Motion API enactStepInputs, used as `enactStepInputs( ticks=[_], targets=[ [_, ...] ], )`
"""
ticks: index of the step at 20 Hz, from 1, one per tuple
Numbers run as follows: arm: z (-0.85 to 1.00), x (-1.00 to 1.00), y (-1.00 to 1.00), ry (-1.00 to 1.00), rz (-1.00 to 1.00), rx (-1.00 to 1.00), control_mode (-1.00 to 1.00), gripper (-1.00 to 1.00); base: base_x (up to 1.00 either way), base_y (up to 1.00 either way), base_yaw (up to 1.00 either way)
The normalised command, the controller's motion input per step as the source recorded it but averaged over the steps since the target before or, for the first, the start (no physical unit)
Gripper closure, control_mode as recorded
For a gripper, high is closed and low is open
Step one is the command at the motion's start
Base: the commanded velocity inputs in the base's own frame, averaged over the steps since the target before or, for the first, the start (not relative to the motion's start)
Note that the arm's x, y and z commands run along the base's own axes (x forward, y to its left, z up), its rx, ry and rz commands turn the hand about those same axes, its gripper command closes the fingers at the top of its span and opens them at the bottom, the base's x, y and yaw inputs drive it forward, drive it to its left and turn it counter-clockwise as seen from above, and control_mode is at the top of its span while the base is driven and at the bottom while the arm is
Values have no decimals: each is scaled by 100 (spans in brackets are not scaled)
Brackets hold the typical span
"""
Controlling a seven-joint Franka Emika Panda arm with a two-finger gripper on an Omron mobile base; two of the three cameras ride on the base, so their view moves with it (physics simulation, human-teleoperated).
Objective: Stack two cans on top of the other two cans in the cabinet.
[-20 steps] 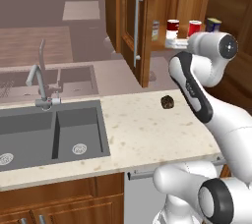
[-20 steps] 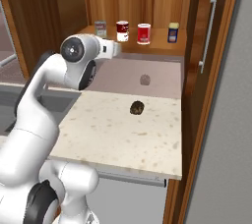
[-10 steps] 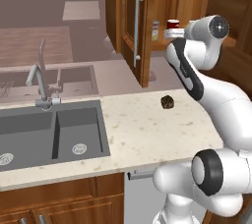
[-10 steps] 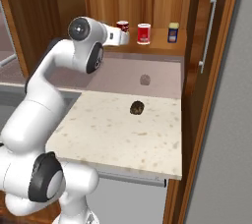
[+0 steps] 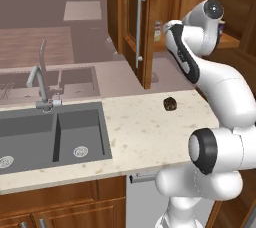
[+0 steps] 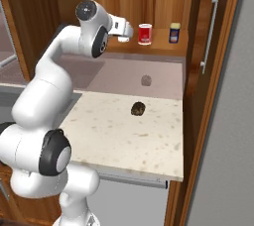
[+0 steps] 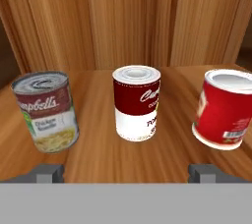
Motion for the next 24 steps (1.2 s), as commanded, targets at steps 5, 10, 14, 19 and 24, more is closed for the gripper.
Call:
enactStepInputs(
  ticks=[5, 10, 14, 19, 24],
  targets=[
    [-13, 30, -6, 2, 0, 0, -100, -100, 0, 0, 0],
    [-20, 26, -9, 3, 0, 0, -100, -100, 0, 0, 0],
    [-31, 13, -10, -5, 0, 0, -100, -100, 0, 0, 0],
    [-5, 25, -10, 0, 0, 0, -100, -100, 0, 0, 0],
    [0, 24, -7, 0, 0, 0, -100, -100, 0, 0, 0]
  ],
)
